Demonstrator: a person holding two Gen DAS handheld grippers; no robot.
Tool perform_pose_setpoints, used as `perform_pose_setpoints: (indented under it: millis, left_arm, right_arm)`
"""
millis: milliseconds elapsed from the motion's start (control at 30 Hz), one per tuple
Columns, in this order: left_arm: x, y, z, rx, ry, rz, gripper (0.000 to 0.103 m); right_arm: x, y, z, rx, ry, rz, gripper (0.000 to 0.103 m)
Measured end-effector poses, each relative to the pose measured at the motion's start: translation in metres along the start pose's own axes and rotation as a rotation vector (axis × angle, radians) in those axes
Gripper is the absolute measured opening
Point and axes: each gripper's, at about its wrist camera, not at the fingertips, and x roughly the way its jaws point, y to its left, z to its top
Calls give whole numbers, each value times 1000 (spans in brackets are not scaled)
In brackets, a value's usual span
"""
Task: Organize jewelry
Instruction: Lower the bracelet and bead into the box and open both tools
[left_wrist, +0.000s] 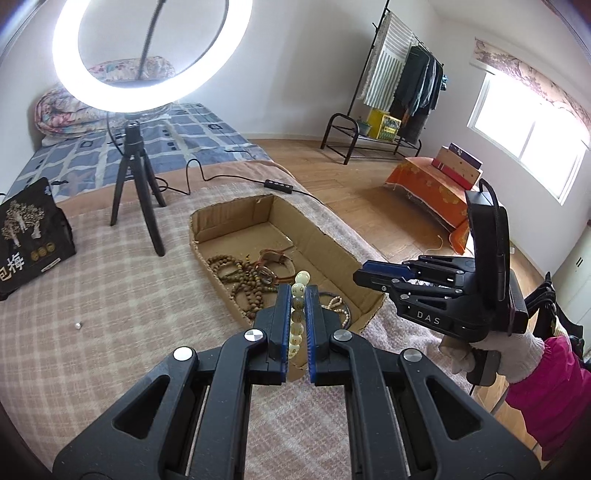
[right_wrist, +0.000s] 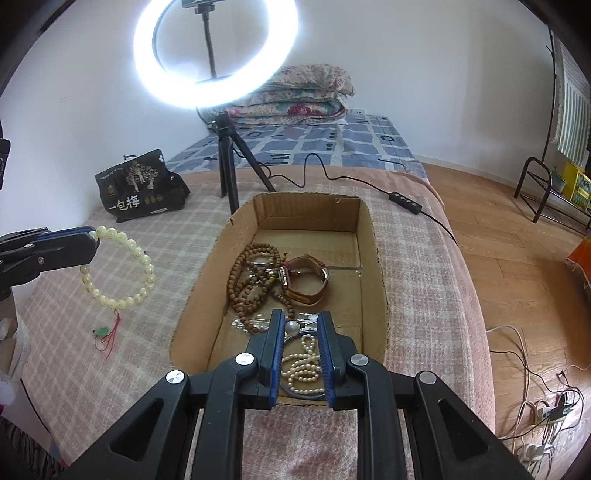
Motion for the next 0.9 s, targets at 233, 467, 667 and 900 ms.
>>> perform_pose_setpoints:
  millis: [233,467,667,900]
  left_arm:
    - [22,-7,-1,10,31,-9,5]
    - [30,-12,0,9,44,-20,5]
    - [29,-5,-2,-2,52,-1,5]
    - [24,8,-8,-33,64,22,5]
  right_arm:
    - [10,-14,3,47,-1,7,17]
    - [16,-8,4,38,7,13,18]
    - [16,-8,3,53,3,-8,39]
    - [9,-6,1,62,-14,-38,66]
